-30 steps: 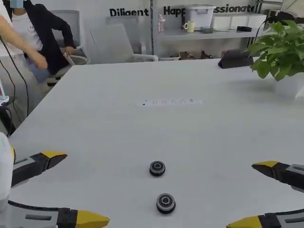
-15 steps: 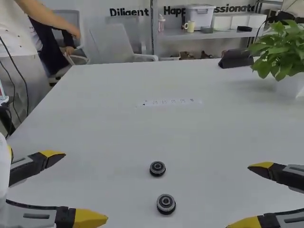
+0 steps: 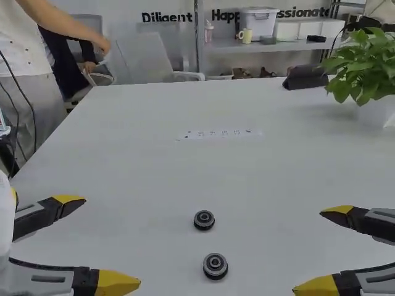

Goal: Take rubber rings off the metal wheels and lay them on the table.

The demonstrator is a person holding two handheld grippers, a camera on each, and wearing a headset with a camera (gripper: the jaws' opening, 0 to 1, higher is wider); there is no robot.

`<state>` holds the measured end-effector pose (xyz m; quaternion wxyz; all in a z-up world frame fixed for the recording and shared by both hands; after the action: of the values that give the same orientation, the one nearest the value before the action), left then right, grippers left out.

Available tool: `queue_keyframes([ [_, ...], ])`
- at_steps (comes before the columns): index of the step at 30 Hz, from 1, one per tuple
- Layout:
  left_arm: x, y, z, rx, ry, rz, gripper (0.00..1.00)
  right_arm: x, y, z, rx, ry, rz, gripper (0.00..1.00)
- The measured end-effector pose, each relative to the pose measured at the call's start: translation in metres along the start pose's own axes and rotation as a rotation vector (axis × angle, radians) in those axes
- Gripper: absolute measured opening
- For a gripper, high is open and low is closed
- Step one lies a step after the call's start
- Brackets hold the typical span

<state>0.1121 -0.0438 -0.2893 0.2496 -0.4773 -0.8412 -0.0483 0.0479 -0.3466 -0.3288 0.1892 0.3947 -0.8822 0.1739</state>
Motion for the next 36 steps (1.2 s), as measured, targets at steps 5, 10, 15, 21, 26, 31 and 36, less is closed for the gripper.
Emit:
queue_keyframes([
  [5,-0.001,0.001,-0.002,-0.001,-0.005,0.002,0.98,-0.002,-0.004,-0.002,0.012,0.002,-0.001,0.93],
  [10,-0.004,0.002,-0.004,0.003,-0.008,0.008,0.98,-0.006,-0.008,-0.007,0.023,-0.004,-0.005,0.93],
  [15,-0.006,0.004,-0.007,-0.002,-0.013,0.010,0.97,-0.011,-0.012,-0.009,0.030,-0.008,-0.017,0.93],
  [21,-0.012,0.003,-0.011,-0.015,-0.008,0.022,0.97,-0.015,-0.015,-0.011,0.040,-0.008,-0.027,0.92],
  [26,-0.017,0.003,-0.012,-0.021,-0.007,0.035,0.97,-0.018,-0.018,-0.012,0.044,-0.004,-0.034,0.92],
  [31,-0.019,0.004,-0.015,-0.028,-0.001,0.042,0.96,-0.020,-0.019,-0.012,0.038,-0.013,-0.043,0.93],
  [36,-0.023,0.004,-0.018,-0.038,-0.007,0.053,0.96,-0.022,-0.022,-0.009,0.039,-0.001,-0.045,0.92],
])
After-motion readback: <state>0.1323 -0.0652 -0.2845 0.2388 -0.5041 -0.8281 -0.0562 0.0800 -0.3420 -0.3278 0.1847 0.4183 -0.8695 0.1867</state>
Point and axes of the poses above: the centre of the closed fingertips' face, and the gripper's own axes: x roughly backward along the fingers, y roughly to its left, z roughly out of its underside, the point moved 5 cm from there along x, roughly backward along the fingers, and after that the axes turned 13 degrees about x, right-handed, at the moved point
